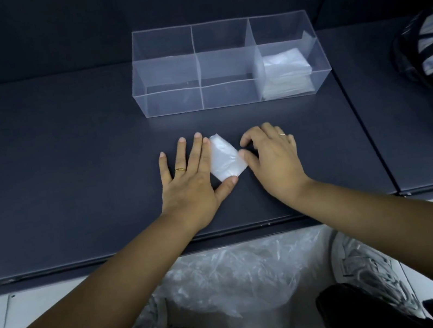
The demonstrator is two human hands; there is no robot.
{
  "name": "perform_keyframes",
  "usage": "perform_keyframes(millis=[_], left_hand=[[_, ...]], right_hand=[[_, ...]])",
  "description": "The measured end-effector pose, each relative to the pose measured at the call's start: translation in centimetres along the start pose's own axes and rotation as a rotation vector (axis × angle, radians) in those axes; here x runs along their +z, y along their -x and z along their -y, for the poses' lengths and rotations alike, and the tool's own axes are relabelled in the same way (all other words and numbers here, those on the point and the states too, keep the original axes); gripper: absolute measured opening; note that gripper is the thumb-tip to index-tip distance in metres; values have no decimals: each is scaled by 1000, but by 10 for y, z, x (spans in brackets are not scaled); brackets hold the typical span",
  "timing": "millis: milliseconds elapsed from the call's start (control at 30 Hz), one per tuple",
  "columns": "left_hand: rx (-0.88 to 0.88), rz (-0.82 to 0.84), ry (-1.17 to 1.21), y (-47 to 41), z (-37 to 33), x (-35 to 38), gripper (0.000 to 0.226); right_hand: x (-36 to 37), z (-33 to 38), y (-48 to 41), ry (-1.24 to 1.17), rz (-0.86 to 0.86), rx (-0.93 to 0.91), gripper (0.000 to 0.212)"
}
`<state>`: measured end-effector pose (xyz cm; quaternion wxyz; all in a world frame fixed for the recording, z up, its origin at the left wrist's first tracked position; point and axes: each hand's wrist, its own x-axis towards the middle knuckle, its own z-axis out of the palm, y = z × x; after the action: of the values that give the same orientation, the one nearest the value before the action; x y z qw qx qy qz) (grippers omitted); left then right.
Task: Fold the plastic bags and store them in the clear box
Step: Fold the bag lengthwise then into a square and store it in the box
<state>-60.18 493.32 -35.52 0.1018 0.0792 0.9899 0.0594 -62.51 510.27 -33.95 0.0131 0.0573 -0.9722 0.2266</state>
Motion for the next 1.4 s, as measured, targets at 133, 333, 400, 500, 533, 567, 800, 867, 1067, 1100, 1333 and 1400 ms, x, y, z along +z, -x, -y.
perform_keyframes(millis=[133,333,400,500,533,567,800,867,1067,1100,1333,1400], left_hand=[[-18,-31,3,2,-2,1,90],[-91,-28,62,14,-17,-1,91],[-89,-3,219,18,-17,-7,96],[-122,45,711,17,-7,-29,111],[-133,84,883,15,-2,-39,117],[-129,131,1021,12,3,-49,121],[-102,40,1527,-19,5,-83,28],[-138,-104,1489,-32,4,-91,19],[28,-486,600,-59,11,-96,26],[51,-442,448,-61,14,-90,39],[83,-366,173,-51,23,-62,65],[114,-393,172,-40,19,-58,64]], right_hand=[[-2,6,-2,-79,-2,96,22],[-5,27,2,-225,139,135,21],[-11,30,-1,-401,169,161,21],[-27,29,-3,-616,226,106,32],[-34,28,-4,-651,247,60,36],[-41,28,-5,-682,272,15,38],[-75,23,-23,-835,209,102,12],[-82,18,-38,-820,155,165,12],[-88,2,-123,-635,-112,257,30],[-83,-3,-135,-576,-120,255,29],[-60,-15,-156,36,28,143,19],[-65,-16,-156,79,16,115,28]])
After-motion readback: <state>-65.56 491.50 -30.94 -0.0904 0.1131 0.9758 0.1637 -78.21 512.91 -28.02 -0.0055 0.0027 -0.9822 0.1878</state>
